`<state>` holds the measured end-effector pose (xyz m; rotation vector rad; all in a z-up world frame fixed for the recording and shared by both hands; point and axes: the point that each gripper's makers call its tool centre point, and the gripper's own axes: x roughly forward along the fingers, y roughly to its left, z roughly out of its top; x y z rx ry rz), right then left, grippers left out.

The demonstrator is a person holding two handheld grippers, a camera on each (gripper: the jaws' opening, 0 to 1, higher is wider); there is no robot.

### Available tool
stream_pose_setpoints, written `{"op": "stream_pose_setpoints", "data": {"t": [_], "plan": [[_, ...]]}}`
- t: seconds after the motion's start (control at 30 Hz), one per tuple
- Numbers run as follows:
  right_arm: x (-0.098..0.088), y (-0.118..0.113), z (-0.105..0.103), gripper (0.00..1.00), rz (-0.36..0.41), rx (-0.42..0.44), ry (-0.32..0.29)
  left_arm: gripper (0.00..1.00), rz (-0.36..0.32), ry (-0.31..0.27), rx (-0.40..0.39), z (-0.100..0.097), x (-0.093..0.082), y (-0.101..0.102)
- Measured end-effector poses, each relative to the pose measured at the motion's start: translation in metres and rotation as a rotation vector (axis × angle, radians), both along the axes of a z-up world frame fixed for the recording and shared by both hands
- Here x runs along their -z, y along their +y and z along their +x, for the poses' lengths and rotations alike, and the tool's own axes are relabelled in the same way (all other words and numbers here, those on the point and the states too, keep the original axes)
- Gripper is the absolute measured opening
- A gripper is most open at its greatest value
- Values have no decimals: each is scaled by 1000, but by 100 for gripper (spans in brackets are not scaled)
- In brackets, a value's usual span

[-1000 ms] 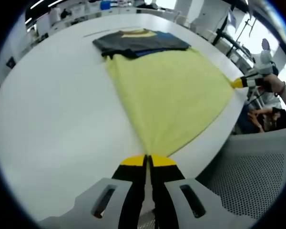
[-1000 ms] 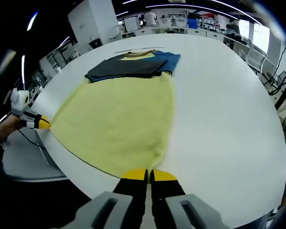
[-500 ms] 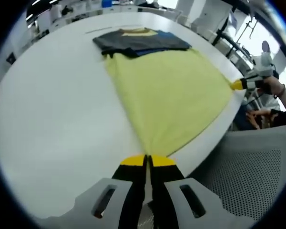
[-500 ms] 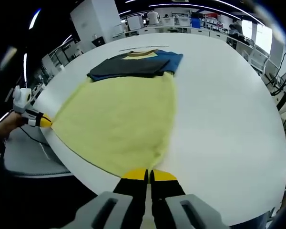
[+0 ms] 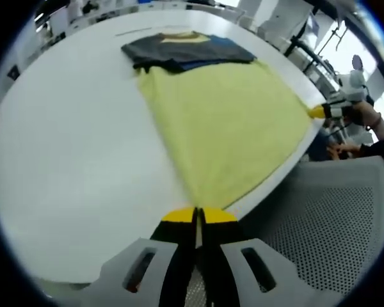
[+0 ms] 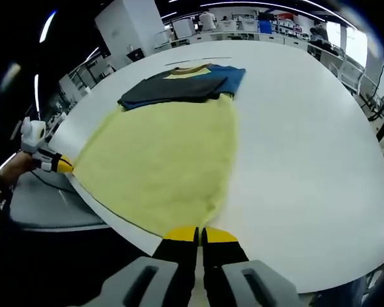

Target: Fold the garment on the visible template until the final outline fits inside the template.

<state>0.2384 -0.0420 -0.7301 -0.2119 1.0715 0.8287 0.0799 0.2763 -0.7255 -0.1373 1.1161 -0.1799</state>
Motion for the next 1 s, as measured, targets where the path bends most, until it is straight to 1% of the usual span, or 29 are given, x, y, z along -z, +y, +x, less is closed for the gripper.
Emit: {"op": "stream_pose_setpoints", "data": {"t": [0.2,0.4,0.73,0.83,1.0], "plan": [[0,1,-7,0,0,-8,11,0,9,14,12,-6,2,0],[0,0,-11,0,1,-10,18,0,0,20,2,-11,1,-1],[-3,-3,-20,0,-7,-36,27,0,-5,36,11,-19,1,-4],[-5,-2,-24,0,-14,-56,23,0,-3,36,17,-21,-1,-5],[-13,-2,-27,0,-33,-87,10,0,-22,30,-4,-23,-6,-4]]}}
